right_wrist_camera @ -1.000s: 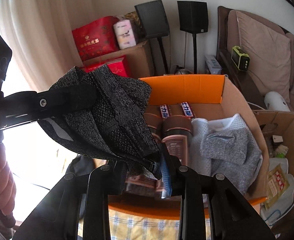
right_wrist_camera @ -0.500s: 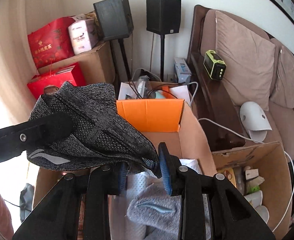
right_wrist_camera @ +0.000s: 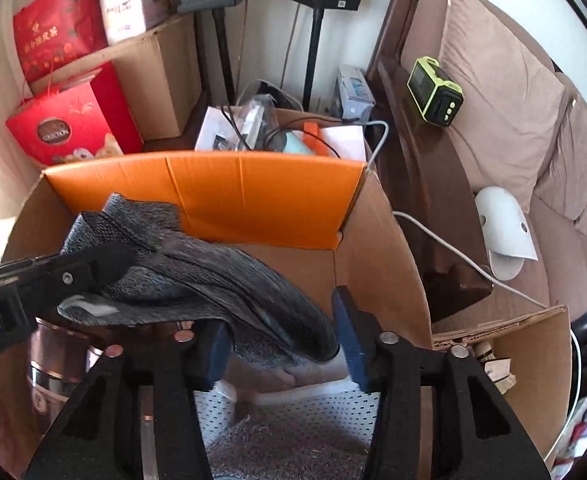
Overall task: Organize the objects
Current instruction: 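Lower the grey sock into the box and open the left gripper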
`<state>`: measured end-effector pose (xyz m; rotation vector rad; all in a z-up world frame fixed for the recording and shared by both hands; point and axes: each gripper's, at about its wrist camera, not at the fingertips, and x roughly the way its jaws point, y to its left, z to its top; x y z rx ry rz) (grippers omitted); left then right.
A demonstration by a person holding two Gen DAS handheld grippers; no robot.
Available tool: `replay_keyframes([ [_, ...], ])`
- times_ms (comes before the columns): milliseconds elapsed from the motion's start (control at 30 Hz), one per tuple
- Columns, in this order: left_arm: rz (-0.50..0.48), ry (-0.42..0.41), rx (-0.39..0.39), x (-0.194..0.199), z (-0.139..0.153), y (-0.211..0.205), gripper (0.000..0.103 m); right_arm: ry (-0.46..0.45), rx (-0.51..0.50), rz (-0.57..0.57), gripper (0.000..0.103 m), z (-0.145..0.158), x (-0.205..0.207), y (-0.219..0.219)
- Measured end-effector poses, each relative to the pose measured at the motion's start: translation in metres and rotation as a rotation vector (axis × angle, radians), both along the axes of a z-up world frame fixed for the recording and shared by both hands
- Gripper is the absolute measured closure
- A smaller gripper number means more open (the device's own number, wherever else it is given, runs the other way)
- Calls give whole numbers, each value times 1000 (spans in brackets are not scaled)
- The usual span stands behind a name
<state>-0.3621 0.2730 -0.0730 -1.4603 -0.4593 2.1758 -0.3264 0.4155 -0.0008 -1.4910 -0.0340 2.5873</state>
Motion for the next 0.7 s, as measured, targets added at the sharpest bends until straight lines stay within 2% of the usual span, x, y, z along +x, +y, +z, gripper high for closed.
replay_keyframes([
  [33,24,-9,-7,0,-2,-3,93,-6,1,0,43,-3,1,0],
  [100,49,-15,-28,-2,-5,-8,93,-12,4,-4,42,-6,5,1],
  [200,32,-16,-33,-3,-8,-8,88,3,-25,-24,41,-3,15,8],
  [267,-12,-20,-52,-2,-7,-3,64,24,-52,-38,41,1,24,12],
  [300,-39,-17,-59,0,-6,1,58,32,-60,-42,41,4,27,14],
  [333,-59,-13,-66,2,-3,4,47,44,-67,-46,41,8,31,15],
  [367,-68,-5,-74,6,2,5,42,57,-74,-49,41,13,34,15],
  [500,-75,56,-110,22,22,7,30,98,-108,-47,41,30,46,11],
  [567,-64,89,-120,30,33,3,16,111,-115,-44,40,36,52,8],
  [700,-58,89,-113,41,47,-13,7,122,-137,-40,37,42,63,0],
])
